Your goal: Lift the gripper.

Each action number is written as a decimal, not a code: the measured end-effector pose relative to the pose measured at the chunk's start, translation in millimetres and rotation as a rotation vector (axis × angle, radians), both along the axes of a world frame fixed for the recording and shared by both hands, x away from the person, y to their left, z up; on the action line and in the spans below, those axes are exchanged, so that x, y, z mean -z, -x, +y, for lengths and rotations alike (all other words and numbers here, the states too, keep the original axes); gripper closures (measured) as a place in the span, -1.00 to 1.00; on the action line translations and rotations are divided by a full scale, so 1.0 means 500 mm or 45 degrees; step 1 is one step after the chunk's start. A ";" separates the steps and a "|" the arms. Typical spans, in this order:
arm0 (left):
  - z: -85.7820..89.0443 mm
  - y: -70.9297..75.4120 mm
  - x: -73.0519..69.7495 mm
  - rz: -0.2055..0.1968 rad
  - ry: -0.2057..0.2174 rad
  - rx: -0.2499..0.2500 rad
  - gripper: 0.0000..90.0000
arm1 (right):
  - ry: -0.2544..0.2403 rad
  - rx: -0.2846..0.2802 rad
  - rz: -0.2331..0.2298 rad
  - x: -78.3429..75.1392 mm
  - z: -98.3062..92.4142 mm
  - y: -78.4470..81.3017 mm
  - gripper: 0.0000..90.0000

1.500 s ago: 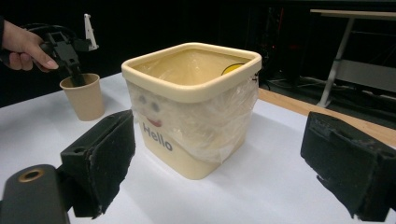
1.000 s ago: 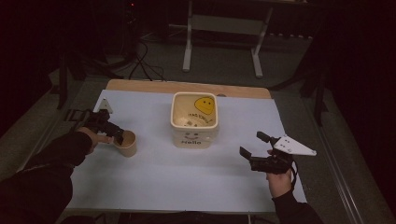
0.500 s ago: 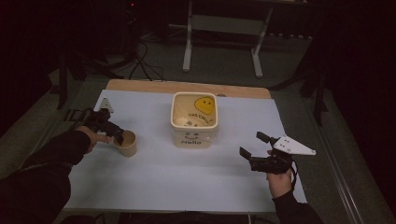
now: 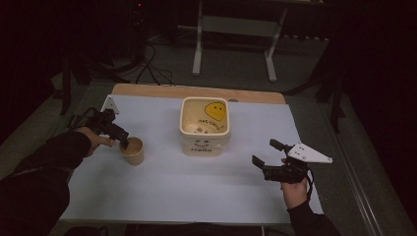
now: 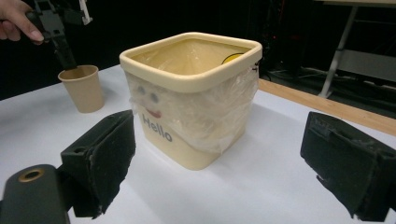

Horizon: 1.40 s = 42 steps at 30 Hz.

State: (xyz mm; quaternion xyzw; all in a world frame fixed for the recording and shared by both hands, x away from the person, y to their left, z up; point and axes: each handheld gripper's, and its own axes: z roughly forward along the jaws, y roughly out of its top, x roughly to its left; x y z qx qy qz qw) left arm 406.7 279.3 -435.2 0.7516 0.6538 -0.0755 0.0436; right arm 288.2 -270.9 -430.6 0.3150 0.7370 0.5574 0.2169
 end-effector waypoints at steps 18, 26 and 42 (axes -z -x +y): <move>0.006 0.008 -0.067 -0.056 0.060 0.202 -0.98 | 0.014 -0.021 0.006 -0.001 0.004 -0.001 -0.78; -0.001 0.003 -0.097 -0.109 0.065 0.315 -0.98 | 0.016 -0.027 0.006 0.000 0.004 -0.001 -0.78; -0.029 0.028 -0.140 -0.259 0.126 0.763 -0.98 | 0.031 -0.050 0.006 0.000 0.008 0.000 -0.78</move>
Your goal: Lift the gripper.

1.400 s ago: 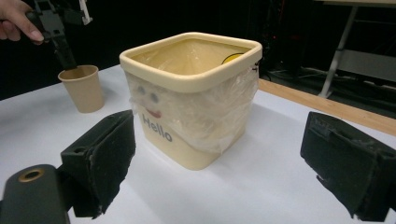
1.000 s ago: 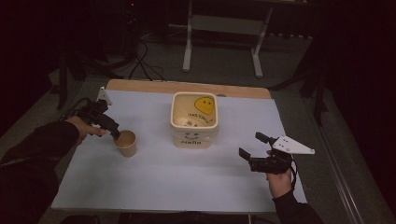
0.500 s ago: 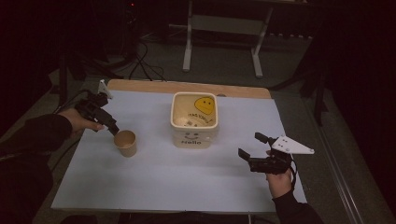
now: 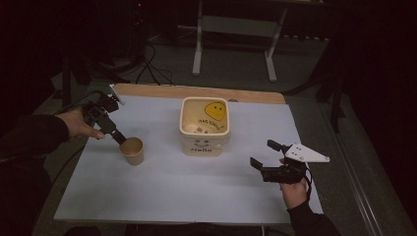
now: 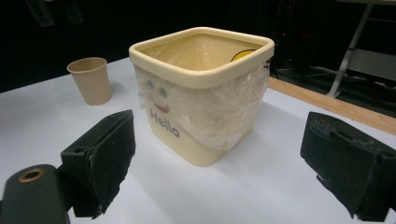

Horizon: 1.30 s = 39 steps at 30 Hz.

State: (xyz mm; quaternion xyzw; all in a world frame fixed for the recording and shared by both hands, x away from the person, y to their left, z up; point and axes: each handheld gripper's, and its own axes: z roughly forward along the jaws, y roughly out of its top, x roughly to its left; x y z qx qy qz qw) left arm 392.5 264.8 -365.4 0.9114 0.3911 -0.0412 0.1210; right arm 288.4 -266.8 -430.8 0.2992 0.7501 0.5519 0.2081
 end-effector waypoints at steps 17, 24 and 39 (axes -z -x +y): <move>-0.035 0.026 -0.027 -0.110 -0.004 0.403 -0.94 | 0.005 -0.022 0.000 0.002 0.003 0.000 -0.78; -0.062 0.031 -0.015 -0.104 -0.068 0.512 -0.91 | 0.011 -0.040 0.000 0.003 0.004 0.001 -0.78; -0.096 0.044 -0.037 -0.130 -0.153 0.625 -0.91 | 0.017 -0.074 -0.003 0.005 0.008 0.002 -0.78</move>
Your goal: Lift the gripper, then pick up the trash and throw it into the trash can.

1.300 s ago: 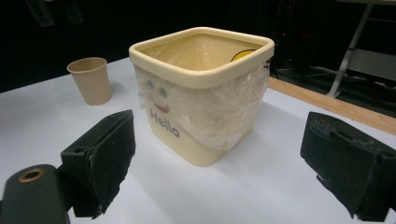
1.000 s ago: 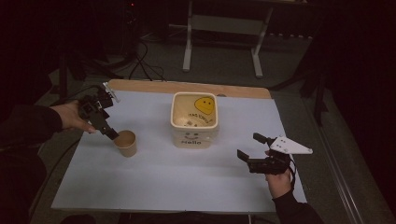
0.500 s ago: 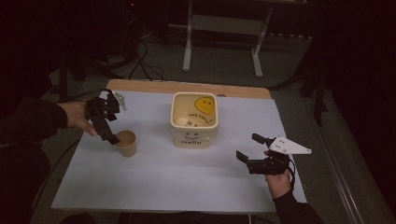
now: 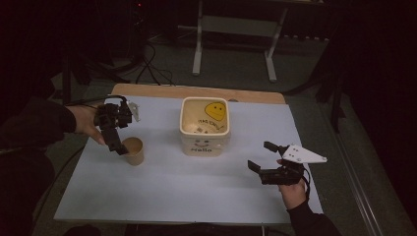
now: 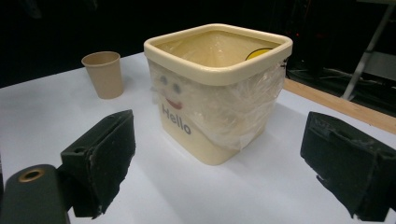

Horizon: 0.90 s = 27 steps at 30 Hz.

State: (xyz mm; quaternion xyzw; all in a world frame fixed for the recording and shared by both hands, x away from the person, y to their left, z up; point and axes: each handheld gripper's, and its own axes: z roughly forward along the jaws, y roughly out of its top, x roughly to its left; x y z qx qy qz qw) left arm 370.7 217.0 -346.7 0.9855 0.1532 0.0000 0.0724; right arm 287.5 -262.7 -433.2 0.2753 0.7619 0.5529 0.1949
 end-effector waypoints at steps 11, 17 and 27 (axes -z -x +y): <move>-0.006 -0.003 -0.006 -0.049 -0.007 -0.004 -0.91 | 0.002 -0.005 0.001 0.000 0.000 0.002 -0.78; -0.011 -0.008 0.014 -0.052 -0.054 -0.035 -0.91 | 0.008 -0.008 0.001 0.001 0.001 0.002 -0.78; -0.006 -0.016 0.065 -0.038 -0.055 -0.016 -0.91 | 0.017 -0.016 0.006 0.002 0.003 0.002 -0.78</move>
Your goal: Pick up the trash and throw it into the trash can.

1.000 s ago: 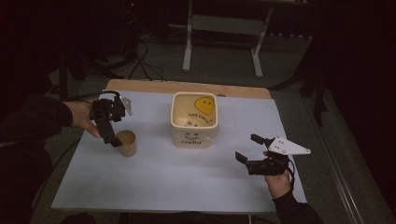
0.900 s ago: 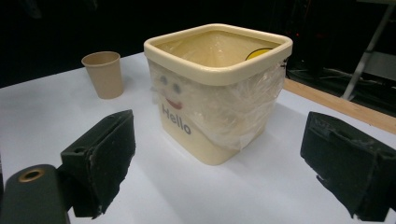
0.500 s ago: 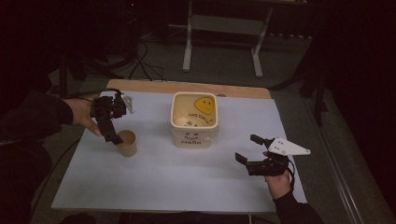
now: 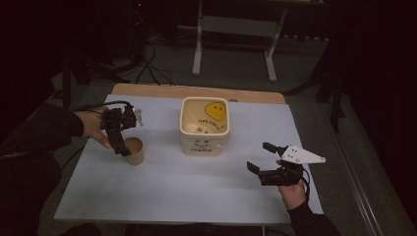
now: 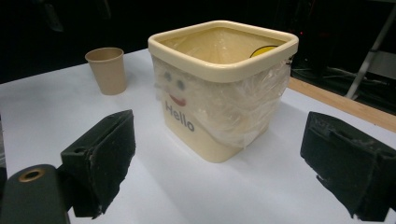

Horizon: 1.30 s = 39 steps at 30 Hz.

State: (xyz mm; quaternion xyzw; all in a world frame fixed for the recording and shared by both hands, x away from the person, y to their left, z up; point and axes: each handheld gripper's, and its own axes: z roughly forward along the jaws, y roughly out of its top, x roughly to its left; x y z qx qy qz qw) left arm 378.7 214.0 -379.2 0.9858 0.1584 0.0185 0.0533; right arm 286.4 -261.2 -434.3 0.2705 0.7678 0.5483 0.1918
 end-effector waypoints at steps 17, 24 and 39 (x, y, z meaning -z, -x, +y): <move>0.003 -0.034 0.085 0.014 -0.018 0.006 -0.91 | 0.004 -0.007 0.001 0.002 0.000 -0.001 -0.78; 0.010 -0.048 0.110 0.027 -0.031 -0.019 -0.91 | 0.003 -0.006 0.006 0.002 -0.002 -0.001 -0.77; -0.003 -0.065 0.140 0.071 -0.017 0.000 -0.70 | 0.005 -0.013 0.012 0.003 -0.002 -0.001 -0.77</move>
